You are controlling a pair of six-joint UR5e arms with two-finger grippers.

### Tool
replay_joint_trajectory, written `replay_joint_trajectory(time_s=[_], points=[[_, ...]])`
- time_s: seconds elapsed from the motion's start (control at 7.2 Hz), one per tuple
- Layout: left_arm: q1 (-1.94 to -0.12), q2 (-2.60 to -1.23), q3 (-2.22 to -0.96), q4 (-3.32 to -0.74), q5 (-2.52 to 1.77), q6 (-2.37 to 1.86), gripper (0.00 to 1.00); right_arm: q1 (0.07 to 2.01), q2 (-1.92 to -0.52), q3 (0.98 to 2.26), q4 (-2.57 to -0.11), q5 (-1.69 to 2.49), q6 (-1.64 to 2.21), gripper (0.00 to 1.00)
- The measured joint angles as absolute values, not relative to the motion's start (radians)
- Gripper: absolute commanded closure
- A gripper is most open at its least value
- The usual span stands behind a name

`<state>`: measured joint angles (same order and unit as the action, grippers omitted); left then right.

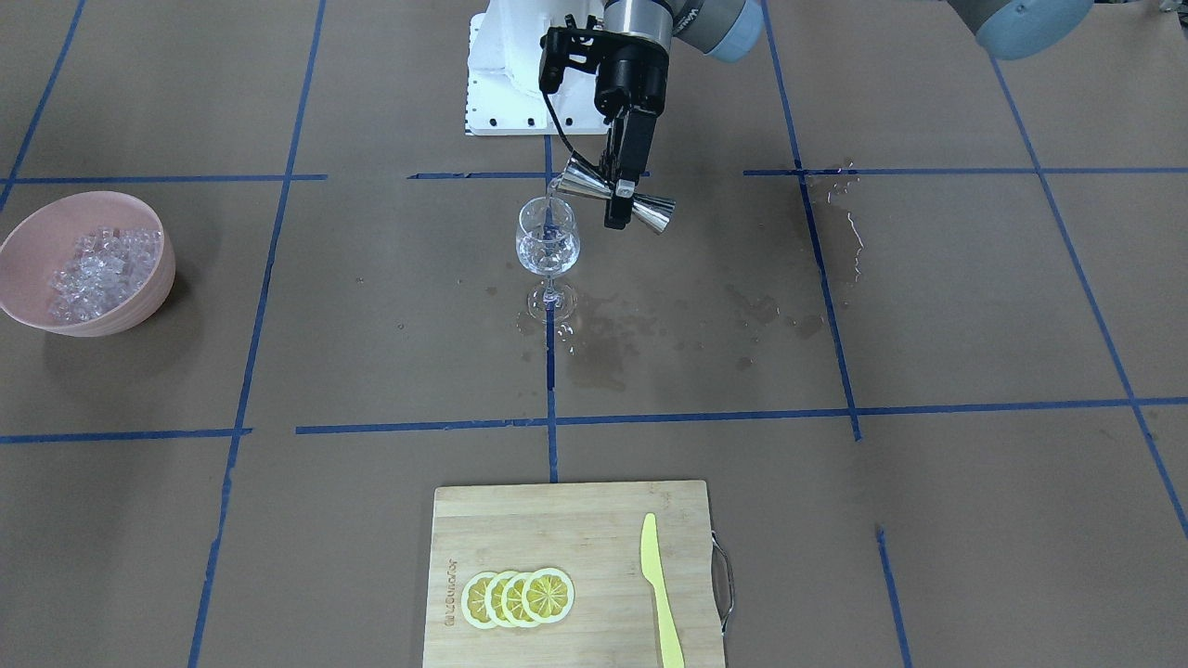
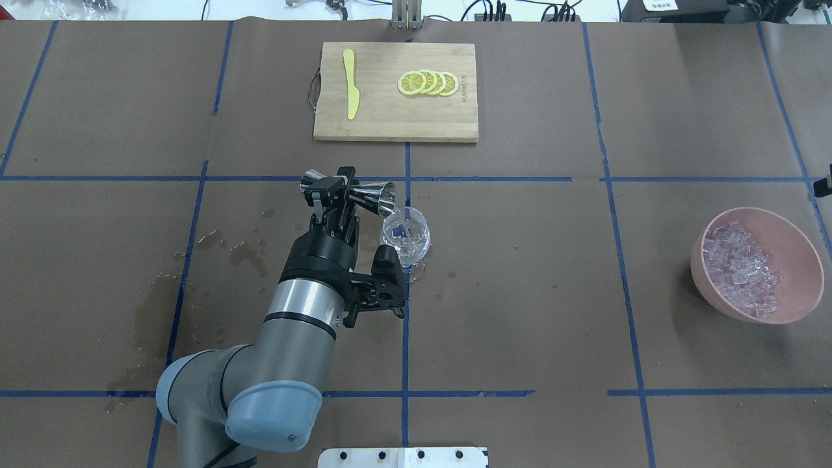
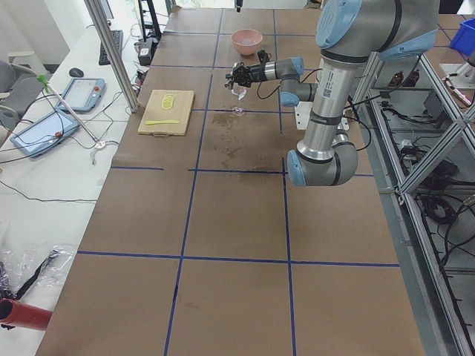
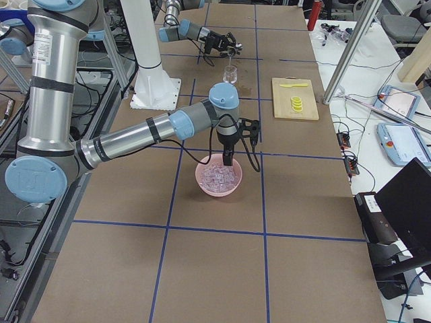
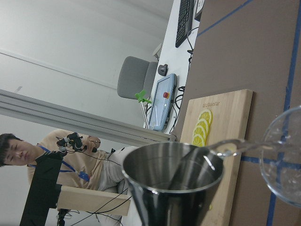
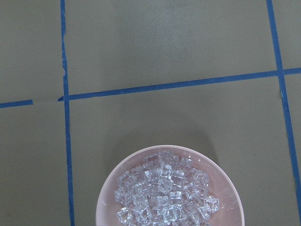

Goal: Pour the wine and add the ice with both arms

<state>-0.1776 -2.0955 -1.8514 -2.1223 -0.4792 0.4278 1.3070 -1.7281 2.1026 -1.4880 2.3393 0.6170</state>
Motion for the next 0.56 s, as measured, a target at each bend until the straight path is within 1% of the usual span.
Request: replay_joint_trajectory(time_s=[0.56], points=[[-0.179, -2.102, -1.853, -2.119, -0.444, 0.576, 1.00, 1.307, -1.729, 2.102, -1.488, 2.339, 0.618, 0.00]])
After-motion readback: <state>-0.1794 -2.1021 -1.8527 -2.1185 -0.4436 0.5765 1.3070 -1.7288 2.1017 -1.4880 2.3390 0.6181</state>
